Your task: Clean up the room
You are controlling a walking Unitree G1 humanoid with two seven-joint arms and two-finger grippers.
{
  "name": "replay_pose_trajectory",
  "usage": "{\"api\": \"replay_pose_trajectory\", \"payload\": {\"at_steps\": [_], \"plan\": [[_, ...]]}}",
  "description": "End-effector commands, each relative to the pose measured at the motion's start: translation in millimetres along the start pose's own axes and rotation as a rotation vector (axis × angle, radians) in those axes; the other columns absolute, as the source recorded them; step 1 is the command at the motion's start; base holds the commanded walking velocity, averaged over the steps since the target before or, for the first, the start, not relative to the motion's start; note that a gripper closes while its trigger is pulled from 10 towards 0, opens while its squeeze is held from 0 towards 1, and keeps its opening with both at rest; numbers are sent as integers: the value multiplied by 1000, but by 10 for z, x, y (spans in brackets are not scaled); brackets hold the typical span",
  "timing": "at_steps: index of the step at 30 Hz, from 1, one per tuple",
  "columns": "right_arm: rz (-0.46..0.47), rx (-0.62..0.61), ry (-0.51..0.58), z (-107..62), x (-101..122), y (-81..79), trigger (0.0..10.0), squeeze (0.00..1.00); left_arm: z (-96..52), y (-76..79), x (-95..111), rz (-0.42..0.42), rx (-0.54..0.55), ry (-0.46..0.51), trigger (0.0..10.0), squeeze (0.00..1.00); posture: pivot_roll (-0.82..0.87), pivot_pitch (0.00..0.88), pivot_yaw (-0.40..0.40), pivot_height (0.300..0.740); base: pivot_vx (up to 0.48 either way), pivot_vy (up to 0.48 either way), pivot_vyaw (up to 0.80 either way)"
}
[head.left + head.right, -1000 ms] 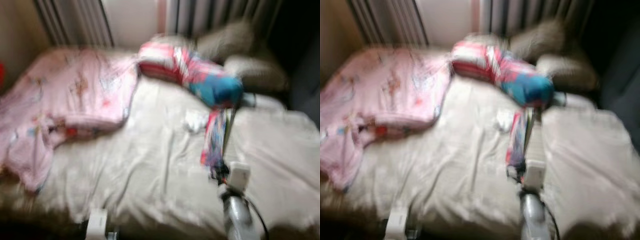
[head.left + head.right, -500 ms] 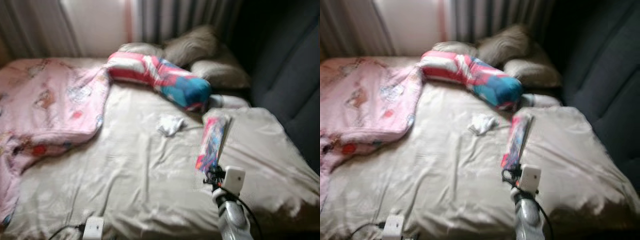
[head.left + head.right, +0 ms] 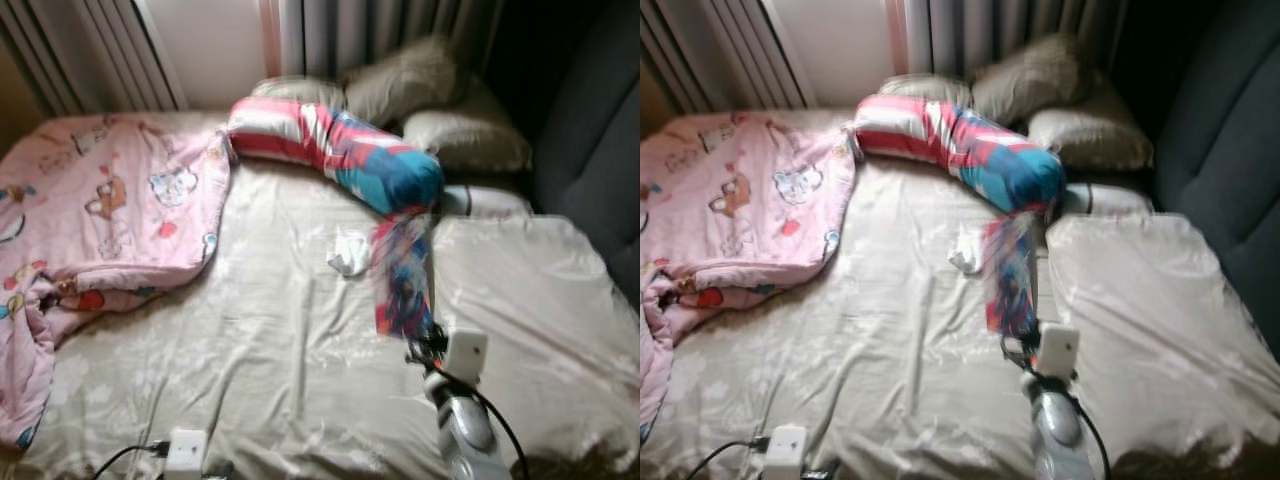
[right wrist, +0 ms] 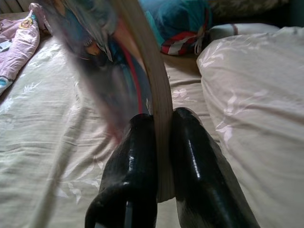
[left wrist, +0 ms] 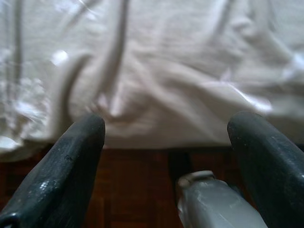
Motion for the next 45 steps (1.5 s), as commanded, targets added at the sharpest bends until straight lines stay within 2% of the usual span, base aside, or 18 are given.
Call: {"api": "replay_pose_trajectory", "payload": {"at_steps": [1,9,21,25,45], "plan": [[-8,0,32,14,65,0,10000,0,-31,-51,-102,9,8,-36,10000,0,-15,171,-6,729,0,0,0],[8,-13,16,13,40,23,10000,0,-33,-48,-110,10,6,-39,10000,0,-15,172,-6,729,0,0,0],[-20,3,17,8,35,10,10000,0,-32,-42,-111,9,4,-39,10000,0,-17,173,-4,729,0,0,0],[-27,17,22,7,40,-17,10000,0,-32,-42,-112,8,3,-41,10000,0,-16,172,-3,729,0,0,714],[1,6,20,7,35,-14,10000,0,-31,-34,-110,10,-2,-41,10000,0,-15,172,-3,729,0,0,0]]}}
Point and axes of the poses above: a point about 5 cm out from each wrist's last joint towards the gripper, its own z axis pointing out of the wrist towards the gripper, its own x axis along the axis of the wrist's last joint, y = z × x, the point moved 3 cm from there along z, pointing out of the wrist towards the gripper, and after that the axes turned 1 degree about z, right-handed, at the moved point
